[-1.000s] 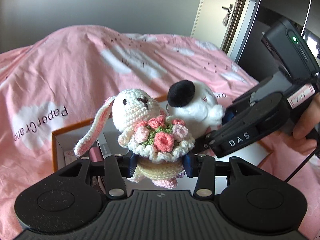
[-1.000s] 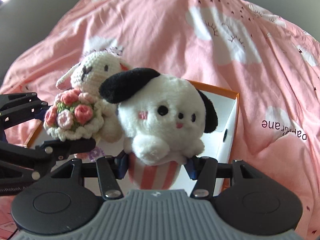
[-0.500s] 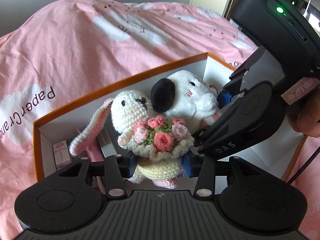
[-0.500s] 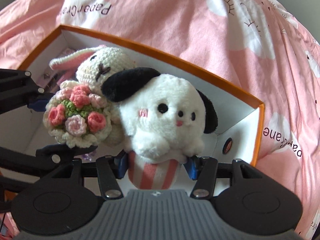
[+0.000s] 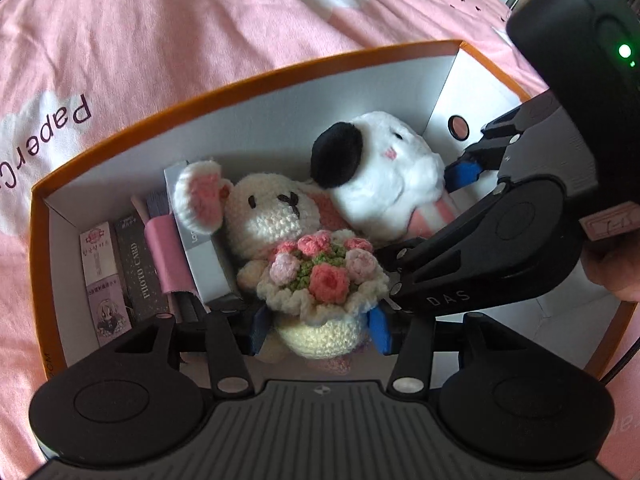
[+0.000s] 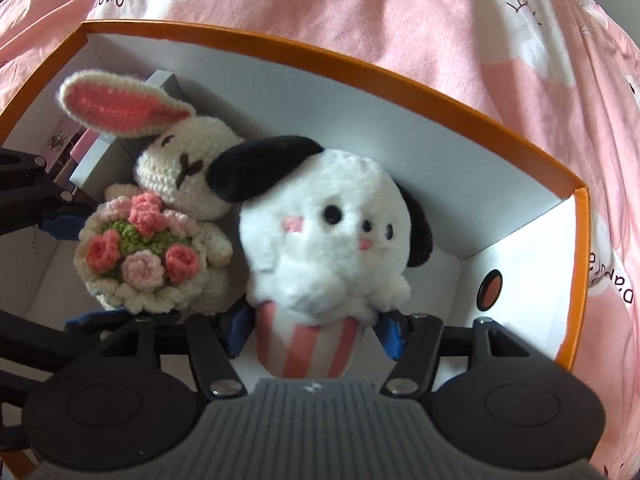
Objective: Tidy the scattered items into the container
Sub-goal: 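Open the left tool to release the bunny while the right tool releases the dog plush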
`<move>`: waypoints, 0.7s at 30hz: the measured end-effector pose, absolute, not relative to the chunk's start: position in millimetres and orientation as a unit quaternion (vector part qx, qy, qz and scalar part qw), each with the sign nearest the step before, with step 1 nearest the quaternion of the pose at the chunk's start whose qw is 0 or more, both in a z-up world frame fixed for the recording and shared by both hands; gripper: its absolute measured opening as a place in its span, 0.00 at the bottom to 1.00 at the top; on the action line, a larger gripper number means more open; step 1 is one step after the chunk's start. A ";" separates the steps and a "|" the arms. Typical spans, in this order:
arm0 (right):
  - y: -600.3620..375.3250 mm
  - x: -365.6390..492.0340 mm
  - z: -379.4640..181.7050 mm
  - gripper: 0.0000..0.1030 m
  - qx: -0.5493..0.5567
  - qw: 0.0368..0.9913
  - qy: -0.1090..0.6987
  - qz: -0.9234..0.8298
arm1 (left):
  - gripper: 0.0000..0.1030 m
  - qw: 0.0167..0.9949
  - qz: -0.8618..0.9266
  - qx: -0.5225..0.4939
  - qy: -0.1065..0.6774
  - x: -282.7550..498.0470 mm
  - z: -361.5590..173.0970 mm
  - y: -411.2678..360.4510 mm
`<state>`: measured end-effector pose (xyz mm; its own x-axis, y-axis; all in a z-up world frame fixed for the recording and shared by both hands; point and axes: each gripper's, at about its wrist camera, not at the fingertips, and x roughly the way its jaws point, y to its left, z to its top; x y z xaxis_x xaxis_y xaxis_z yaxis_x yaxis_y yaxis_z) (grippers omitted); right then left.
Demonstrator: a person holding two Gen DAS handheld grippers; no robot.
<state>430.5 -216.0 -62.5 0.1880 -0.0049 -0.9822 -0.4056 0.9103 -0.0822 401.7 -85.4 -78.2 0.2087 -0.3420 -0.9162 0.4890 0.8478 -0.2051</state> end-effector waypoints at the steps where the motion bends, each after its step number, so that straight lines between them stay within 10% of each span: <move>1: -216.8 429.8 -60.7 0.69 -0.166 0.753 0.623 0.135 | 0.57 0.776 -0.269 0.066 0.567 400.4 -77.9 -84.9; 12: -227.7 419.7 -17.5 0.70 -0.141 0.754 0.618 0.172 | 0.64 0.793 -0.281 0.085 0.534 375.6 -52.6 -71.8; 21: -245.5 399.2 -26.3 0.50 -0.135 0.751 0.625 0.167 | 0.35 0.792 -0.265 0.110 0.539 380.1 -60.2 -94.2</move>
<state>399.2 -245.5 -26.3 0.1637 0.0817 -0.9831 -0.4185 0.9082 0.0058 380.1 -94.2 -60.2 0.2777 -0.3011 -0.9123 0.5388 0.8350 -0.1115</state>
